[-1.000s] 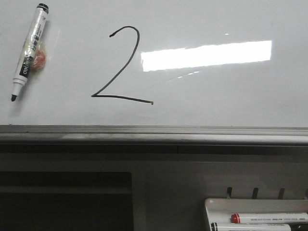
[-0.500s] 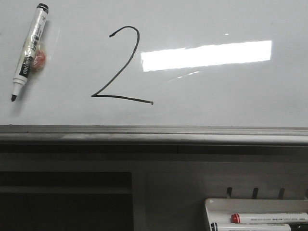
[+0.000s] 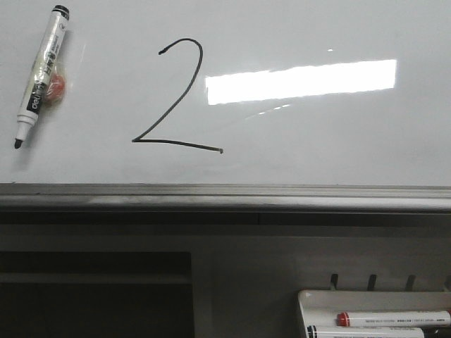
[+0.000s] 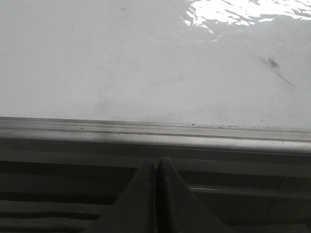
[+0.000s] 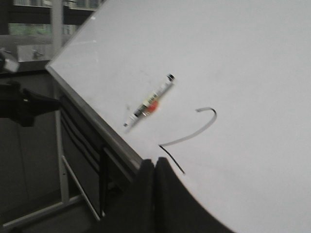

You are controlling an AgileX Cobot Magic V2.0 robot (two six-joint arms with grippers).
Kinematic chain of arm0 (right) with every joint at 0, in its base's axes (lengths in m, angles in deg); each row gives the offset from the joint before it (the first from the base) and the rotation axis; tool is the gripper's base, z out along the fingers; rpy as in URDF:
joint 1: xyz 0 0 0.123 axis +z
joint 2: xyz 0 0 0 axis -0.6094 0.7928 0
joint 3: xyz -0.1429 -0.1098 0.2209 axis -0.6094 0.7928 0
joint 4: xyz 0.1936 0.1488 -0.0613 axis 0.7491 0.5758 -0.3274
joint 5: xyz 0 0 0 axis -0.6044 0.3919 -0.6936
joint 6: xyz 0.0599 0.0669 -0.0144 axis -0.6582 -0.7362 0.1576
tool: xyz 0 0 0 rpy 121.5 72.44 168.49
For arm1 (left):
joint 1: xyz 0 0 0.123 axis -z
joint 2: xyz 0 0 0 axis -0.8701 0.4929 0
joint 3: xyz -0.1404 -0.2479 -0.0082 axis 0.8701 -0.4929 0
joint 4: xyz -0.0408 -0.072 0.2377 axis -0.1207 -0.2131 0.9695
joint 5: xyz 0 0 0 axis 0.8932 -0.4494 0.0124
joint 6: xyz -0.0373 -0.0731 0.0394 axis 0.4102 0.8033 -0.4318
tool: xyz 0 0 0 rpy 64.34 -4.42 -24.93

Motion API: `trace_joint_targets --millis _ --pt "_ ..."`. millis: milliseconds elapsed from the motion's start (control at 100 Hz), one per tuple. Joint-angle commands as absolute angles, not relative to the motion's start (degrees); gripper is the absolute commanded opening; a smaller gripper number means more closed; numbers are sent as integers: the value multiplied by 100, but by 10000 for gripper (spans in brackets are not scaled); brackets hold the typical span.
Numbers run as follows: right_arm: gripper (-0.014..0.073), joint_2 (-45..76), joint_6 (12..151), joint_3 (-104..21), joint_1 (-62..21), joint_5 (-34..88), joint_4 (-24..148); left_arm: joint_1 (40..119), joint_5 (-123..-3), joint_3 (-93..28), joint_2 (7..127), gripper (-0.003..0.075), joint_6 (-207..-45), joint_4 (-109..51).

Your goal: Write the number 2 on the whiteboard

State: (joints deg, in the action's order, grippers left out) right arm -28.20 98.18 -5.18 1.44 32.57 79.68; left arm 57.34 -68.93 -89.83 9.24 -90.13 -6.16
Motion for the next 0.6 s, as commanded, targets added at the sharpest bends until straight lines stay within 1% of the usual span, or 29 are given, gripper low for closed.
trace_joint_targets --millis 0,20,70,140,290,310,460,590 --pt "-72 -2760 7645 -650 -48 2890 6357 5718 -6485 -9041 764 -20 -8981 -653" --pt "-72 -2760 7227 -624 -110 2878 5879 5718 -6485 -9041 764 -20 -8981 -653" --pt "-72 -2760 6505 -603 -291 2793 5290 5718 -6485 -9041 764 -20 -8981 -653" --pt "-72 -2760 5972 -546 -692 2533 4895 5718 -6485 -9041 764 -20 -8981 -653" --pt "-72 -2760 5908 -313 -1820 1837 4858 5718 -6485 -9041 764 -20 -8981 -653" --pt "-72 -2760 5908 -267 -2072 1785 4833 5718 -6485 -9041 764 -20 -8981 -653" --pt "-72 -2784 5908 59 -3383 1716 4543 5718 -6485 -9041 764 -20 -8981 -653" --pt "-72 -3079 5908 459 -4062 1841 4412 5718 -6485 -9041 764 -20 -8981 -653"
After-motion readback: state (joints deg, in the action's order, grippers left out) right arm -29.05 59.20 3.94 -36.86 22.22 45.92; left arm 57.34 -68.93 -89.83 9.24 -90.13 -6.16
